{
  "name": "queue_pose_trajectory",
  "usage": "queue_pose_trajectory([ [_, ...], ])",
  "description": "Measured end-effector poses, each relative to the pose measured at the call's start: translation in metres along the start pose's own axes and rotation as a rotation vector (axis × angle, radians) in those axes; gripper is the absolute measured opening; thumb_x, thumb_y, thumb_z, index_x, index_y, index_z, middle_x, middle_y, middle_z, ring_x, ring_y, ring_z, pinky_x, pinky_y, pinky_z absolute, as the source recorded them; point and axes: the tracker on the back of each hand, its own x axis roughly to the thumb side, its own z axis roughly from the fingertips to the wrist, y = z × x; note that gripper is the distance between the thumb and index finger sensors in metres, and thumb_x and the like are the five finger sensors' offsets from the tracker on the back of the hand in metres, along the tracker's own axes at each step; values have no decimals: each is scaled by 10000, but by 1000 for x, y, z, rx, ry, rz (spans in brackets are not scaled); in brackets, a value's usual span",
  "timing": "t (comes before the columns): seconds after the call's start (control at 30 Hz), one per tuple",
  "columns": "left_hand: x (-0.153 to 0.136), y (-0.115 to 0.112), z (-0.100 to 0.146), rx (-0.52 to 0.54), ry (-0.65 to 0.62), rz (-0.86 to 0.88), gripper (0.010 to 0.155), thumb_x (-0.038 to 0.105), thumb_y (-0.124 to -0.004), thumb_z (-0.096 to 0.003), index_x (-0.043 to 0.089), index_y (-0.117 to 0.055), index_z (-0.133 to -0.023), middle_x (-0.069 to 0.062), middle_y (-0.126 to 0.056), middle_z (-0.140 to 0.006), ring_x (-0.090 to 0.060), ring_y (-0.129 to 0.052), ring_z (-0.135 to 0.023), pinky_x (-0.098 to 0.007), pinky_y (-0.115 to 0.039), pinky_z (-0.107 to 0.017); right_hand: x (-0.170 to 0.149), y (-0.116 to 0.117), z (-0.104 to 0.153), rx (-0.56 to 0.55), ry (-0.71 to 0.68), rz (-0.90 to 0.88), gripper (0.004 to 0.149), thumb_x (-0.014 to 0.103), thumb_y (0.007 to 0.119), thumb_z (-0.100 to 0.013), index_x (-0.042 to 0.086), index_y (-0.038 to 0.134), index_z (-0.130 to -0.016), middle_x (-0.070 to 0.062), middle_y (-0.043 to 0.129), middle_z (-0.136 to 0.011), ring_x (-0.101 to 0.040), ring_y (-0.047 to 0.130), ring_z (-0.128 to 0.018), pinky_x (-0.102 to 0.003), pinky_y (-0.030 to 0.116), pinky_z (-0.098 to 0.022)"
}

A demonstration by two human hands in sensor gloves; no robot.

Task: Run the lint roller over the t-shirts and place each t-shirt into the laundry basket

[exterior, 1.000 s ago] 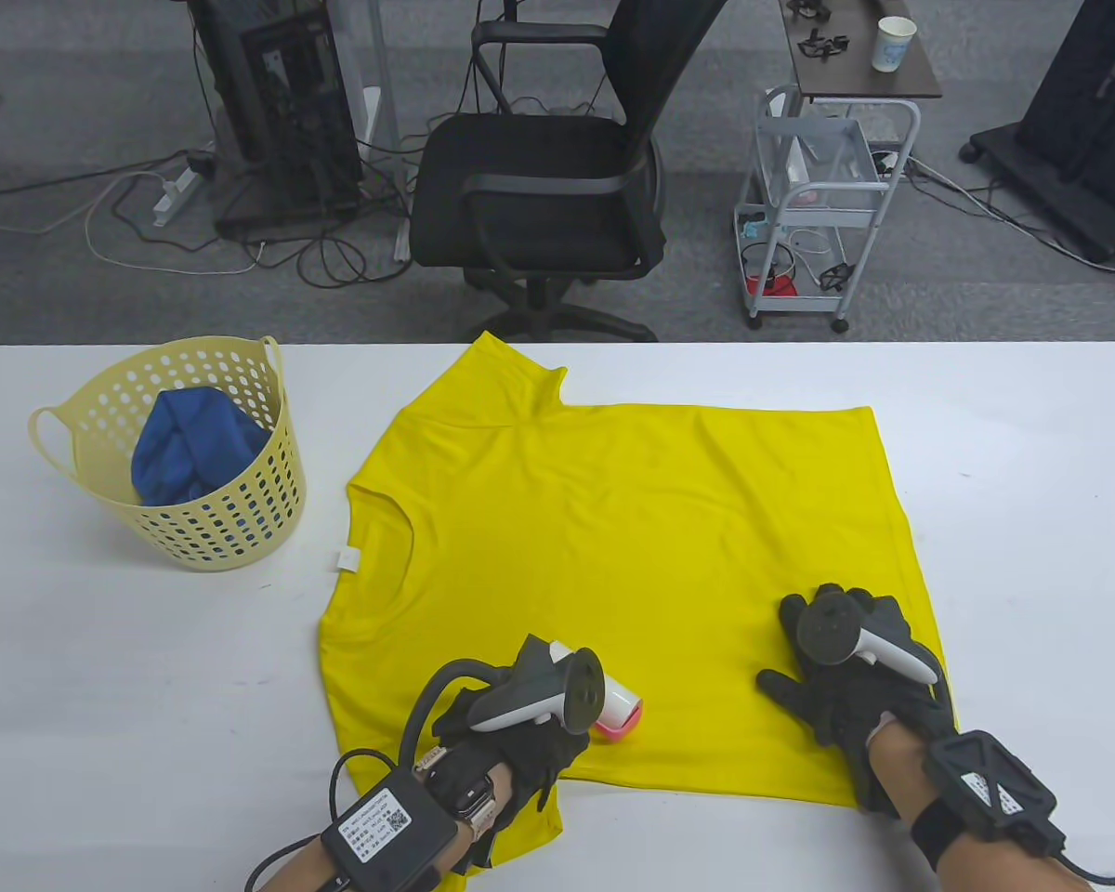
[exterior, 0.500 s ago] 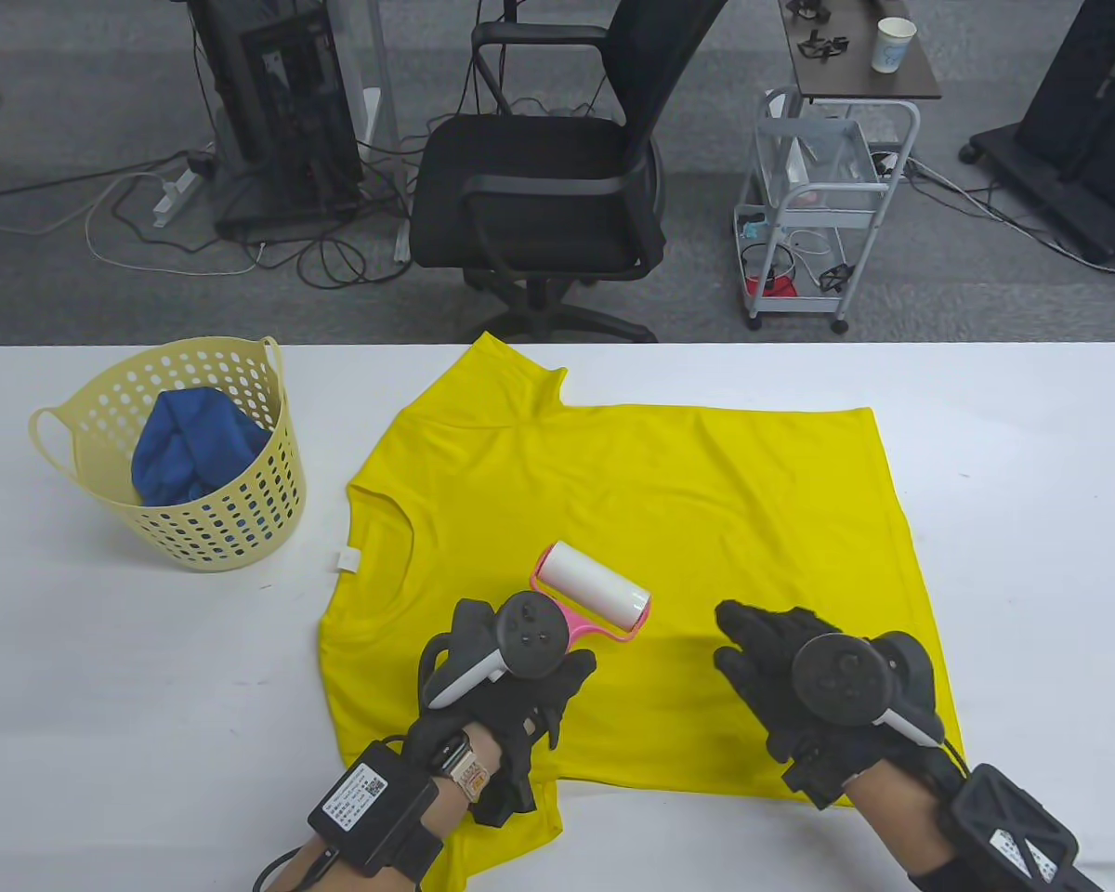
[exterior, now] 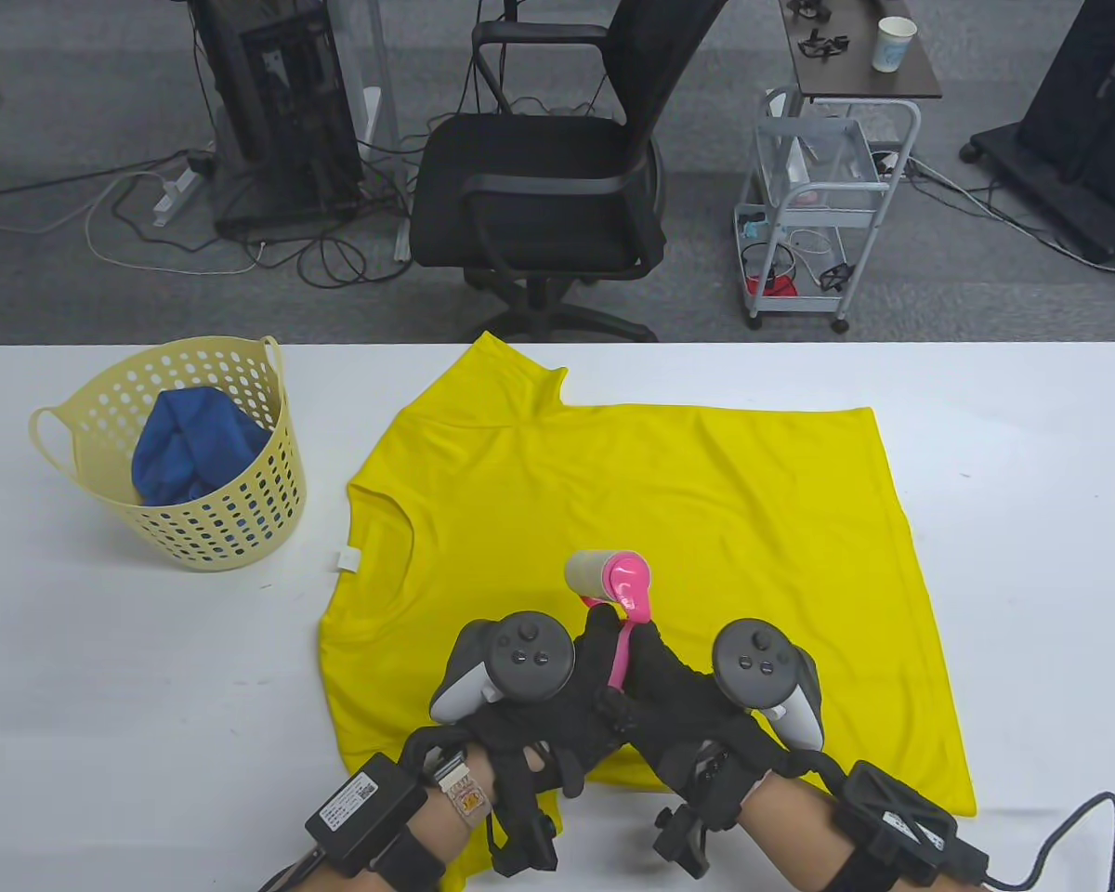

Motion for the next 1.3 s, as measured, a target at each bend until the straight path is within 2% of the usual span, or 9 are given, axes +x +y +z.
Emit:
queue_pose_trajectory([
  [0.17,-5,1,0,-10,10,10,872,466,-688,-515,162,-15,-978,-287,-119,-1096,-449,-377,-973,-657,-447,-665,-11,-18,-2,-75,-20,-115,651,268,740,-480,107,392,-1006,-246,551,-879,-420,797,-734,-534,751,-550],
  [0.33,-21,1,1,102,165,-133,753,481,-649,-502,91,-309,-1049,-268,-393,-1099,-470,-562,-946,-662,-549,-634,-12,-39,-2,-99,-25,59,639,299,683,-508,79,357,-1011,-269,503,-841,-367,897,-616,-434,889,-428],
  [0.4,-27,10,7,275,162,-307,698,473,-659,-487,88,-441,-1028,-253,-536,-1065,-448,-682,-893,-643,-621,-599,-8,-58,1,-170,-85,166,643,302,688,-512,85,349,-1014,-263,501,-844,-324,906,-558,-379,899,-361],
  [0.5,-40,32,15,360,238,-754,723,498,-648,-491,89,-405,-1035,-265,-482,-1077,-472,-628,-918,-660,-587,-611,9,-106,7,-312,-114,402,548,307,716,-511,111,521,-983,-263,542,-838,-317,915,-512,-364,896,-314],
  [0.6,-66,43,15,251,395,-1034,834,614,-582,-464,124,-266,-1060,-259,-293,-1128,-597,-331,-1011,-754,-436,-648,19,-139,14,-431,-63,639,507,309,741,-501,133,614,-959,-269,592,-821,-310,932,-449,-341,898,-242],
  [0.7,-103,41,15,88,550,-867,956,728,-515,-406,175,-72,-1047,-253,-87,-1133,-639,-66,-986,-818,-262,-628,13,-166,21,-398,213,934,514,349,719,-512,139,613,-968,-247,625,-822,-254,953,-400,-269,907,-183],
  [0.87,-143,29,22,-208,732,-556,1016,801,-424,-349,245,215,-910,-178,281,-994,-578,213,-894,-798,-40,-564,-21,-171,19,-194,535,894,552,357,686,-534,103,527,-999,-264,592,-847,-240,936,-389,-250,896,-174],
  [1.03,-142,26,24,-191,732,-550,1013,789,-428,-353,232,219,-899,-185,286,-981,-581,217,-882,-809,-36,-544,-40,-165,-2,-171,573,951,528,358,669,-534,116,559,-991,-254,632,-836,-237,945,-371,-254,901,-160],
  [1.3,-141,23,24,-200,745,-544,1012,785,-412,-343,227,243,-876,-185,308,-962,-581,238,-866,-816,-21,-529,-56,-173,-101,-287,593,1056,516,356,680,-516,122,585,-967,-238,687,-806,-239,958,-337,-275,906,-138],
])
